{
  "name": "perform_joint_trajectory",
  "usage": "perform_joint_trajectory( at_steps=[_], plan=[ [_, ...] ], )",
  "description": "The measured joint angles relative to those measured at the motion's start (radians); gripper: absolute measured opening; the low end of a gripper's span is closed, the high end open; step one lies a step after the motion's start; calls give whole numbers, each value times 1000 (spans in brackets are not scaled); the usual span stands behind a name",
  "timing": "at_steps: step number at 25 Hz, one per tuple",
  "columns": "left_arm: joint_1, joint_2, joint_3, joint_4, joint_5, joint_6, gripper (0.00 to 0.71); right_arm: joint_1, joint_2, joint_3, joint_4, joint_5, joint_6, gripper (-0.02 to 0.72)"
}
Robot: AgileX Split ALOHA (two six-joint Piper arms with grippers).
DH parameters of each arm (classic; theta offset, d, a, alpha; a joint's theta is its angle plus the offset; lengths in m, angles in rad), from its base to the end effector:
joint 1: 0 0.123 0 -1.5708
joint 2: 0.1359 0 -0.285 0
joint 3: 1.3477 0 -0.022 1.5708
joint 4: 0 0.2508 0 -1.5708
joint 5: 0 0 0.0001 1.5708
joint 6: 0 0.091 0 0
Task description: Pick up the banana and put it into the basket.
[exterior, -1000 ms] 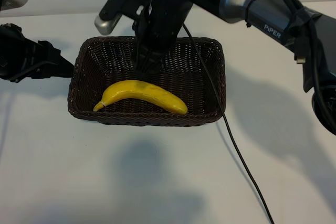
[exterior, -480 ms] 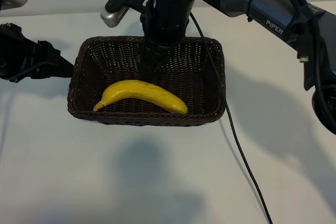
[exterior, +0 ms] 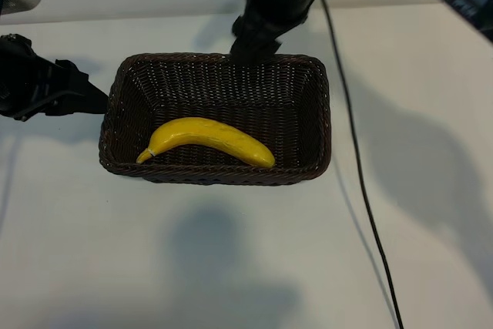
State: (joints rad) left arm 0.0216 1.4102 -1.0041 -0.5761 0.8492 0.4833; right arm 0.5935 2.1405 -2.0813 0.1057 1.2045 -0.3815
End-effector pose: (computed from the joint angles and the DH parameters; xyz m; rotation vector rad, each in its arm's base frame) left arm 0.2778 -0.0313 0.2769 0.2112 2.5816 -0.5202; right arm 0.3844 0.2702 0.2854 -1.2678 2.4446 0.2038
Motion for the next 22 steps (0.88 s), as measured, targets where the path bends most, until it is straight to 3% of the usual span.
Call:
perform_joint_trajectory(
  at_steps=[4,13,22],
  plan=[
    [0,0,0,0,0,0,538,-44,-11,0,29,17,9,600],
    [0,0,0,0,-1,0,538,-80,-16,0,29,18,37,600],
    [0,0,0,1,-1,3,538,-81,-23,0,-19,19,84,595]
  ],
)
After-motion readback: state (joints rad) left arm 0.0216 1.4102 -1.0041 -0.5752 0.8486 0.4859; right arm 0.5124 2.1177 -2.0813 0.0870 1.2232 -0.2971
